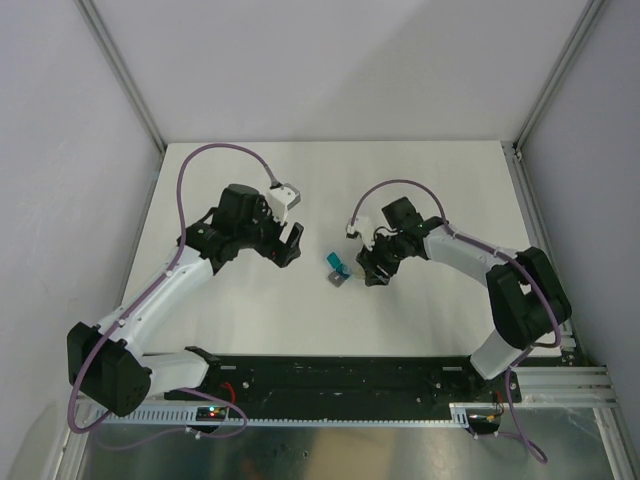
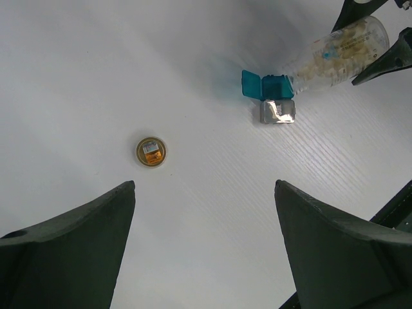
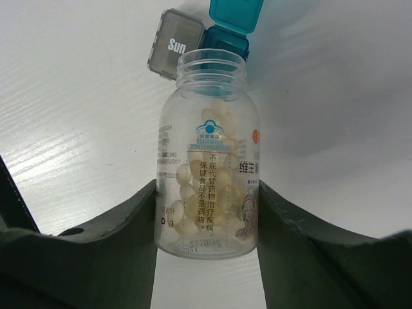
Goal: Sort the pills into containers
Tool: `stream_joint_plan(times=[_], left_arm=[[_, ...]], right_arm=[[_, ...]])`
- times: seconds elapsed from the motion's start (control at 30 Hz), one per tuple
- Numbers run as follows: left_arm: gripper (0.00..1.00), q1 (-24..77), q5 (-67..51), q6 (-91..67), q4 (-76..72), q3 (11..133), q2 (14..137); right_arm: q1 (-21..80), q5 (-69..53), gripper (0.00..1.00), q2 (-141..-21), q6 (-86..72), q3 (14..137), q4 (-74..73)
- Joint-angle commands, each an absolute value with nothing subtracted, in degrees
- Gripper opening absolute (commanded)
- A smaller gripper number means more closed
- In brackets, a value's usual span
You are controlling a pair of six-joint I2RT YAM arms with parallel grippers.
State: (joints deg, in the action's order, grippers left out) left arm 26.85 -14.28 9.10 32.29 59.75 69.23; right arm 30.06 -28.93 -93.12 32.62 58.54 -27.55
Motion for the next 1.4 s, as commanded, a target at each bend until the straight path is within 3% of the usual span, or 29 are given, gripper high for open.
stream_joint_plan(times=[0.0, 1.37], left_arm=[[0.92, 26.60, -15.56, 9.67, 31.76, 59.78, 69.12], [0.92, 26.54, -15.76, 10.08, 32.13, 59.80, 68.50]], right_arm=[[30.57, -29.77, 0.00, -94.33, 34.89, 62.12, -29.24], [32.90, -23.50, 0.00, -101.55, 38.08, 74.35, -42.58]])
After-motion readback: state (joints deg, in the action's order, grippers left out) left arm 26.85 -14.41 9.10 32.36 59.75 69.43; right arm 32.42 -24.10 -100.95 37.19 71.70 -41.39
